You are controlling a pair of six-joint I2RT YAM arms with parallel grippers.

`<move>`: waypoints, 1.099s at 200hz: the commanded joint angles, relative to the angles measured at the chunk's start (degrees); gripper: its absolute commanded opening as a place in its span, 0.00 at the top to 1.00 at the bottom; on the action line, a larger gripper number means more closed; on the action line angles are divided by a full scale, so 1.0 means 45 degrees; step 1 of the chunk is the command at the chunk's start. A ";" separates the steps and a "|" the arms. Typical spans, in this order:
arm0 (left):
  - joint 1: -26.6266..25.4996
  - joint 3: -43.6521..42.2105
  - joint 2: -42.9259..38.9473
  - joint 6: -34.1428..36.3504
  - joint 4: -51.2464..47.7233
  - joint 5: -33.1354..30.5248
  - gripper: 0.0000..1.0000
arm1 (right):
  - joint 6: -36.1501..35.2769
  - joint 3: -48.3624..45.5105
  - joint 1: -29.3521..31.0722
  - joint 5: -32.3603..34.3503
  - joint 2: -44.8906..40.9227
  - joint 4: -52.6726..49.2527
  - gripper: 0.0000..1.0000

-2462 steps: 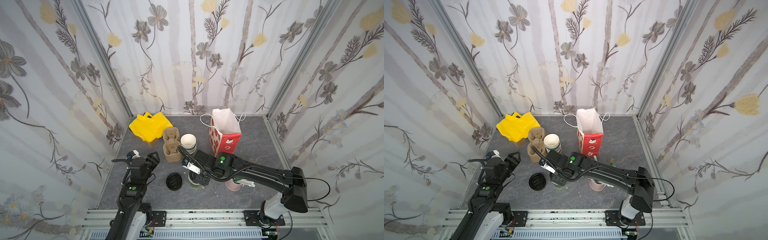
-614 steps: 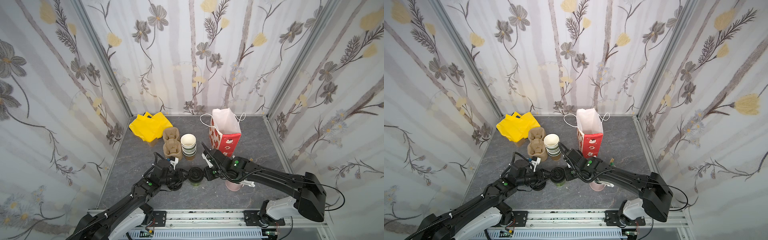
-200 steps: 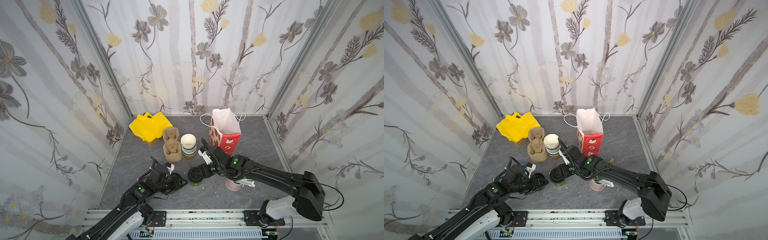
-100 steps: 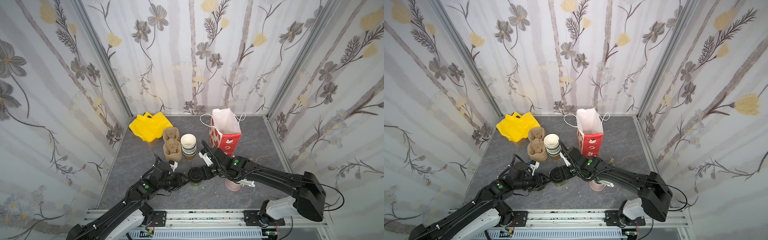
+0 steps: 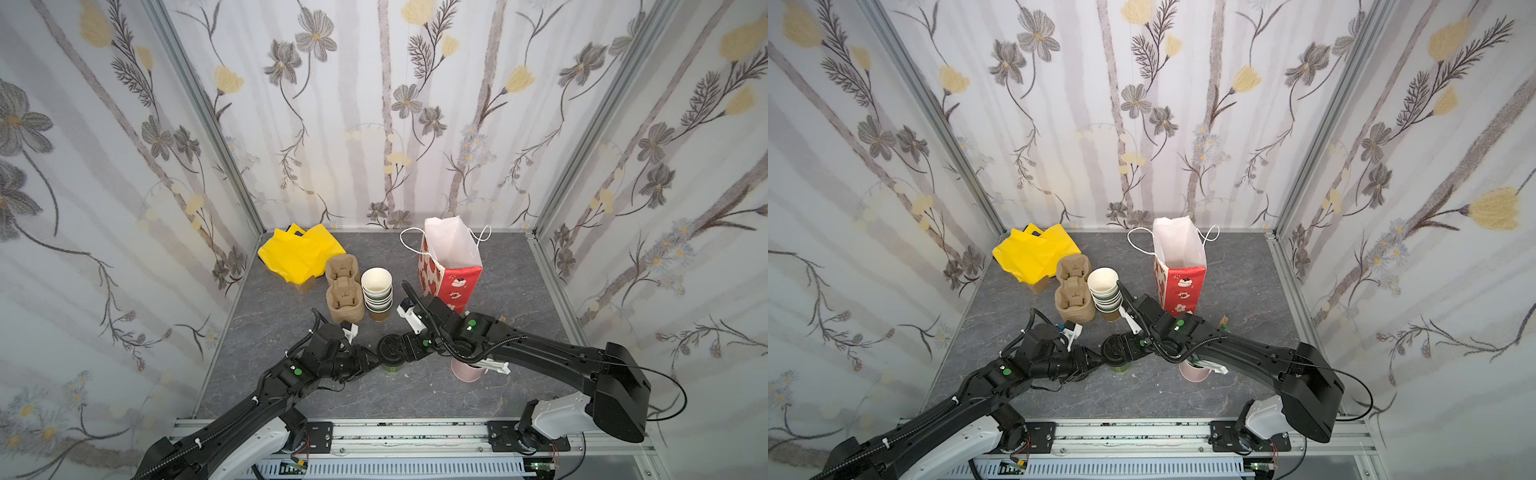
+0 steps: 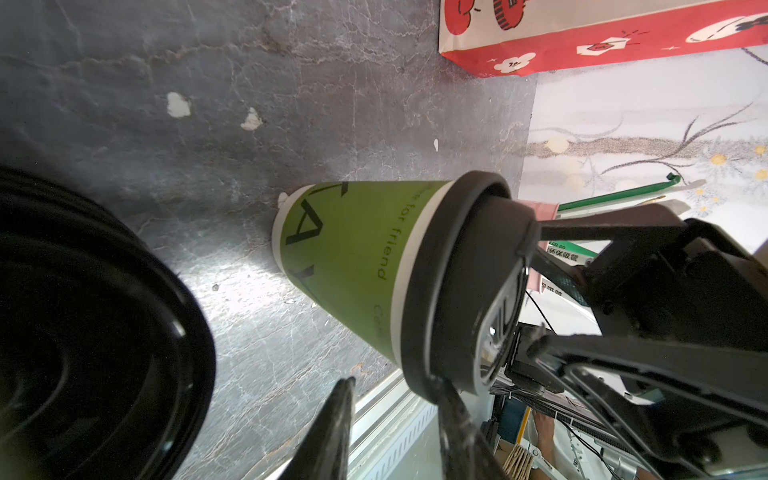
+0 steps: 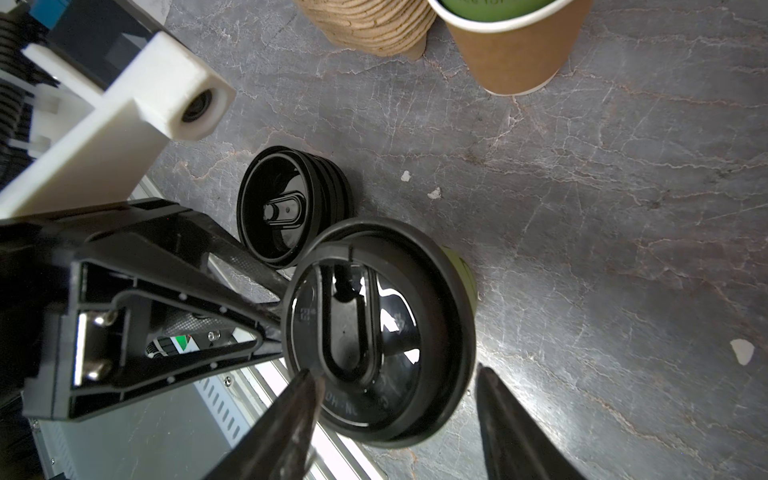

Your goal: Pack the takeout coffee

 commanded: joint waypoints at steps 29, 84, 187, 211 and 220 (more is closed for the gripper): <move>-0.0003 -0.0321 0.0077 -0.0169 0.0330 -0.0357 0.69 | -0.0012 -0.0018 0.0044 -0.0057 0.0089 0.0263 0.38; -0.0009 -0.0171 -0.0266 -0.0227 0.0329 -0.0435 0.60 | -0.0014 0.0128 0.0054 0.0207 -0.0113 0.0166 0.37; 0.0002 0.0249 -0.1030 -0.0307 0.0310 -0.0872 0.36 | -0.0208 -0.0323 0.0437 0.0624 -0.1181 -0.1192 0.17; 0.0036 0.0538 -0.0594 -0.0039 0.0327 -0.1294 0.30 | -0.0085 -0.0563 0.0599 0.0557 -0.1011 -0.1015 0.13; 0.0066 0.0704 -0.0378 0.0097 0.0356 -0.1408 0.30 | 0.0009 -0.0602 0.0591 0.0494 -0.0902 -0.0850 0.13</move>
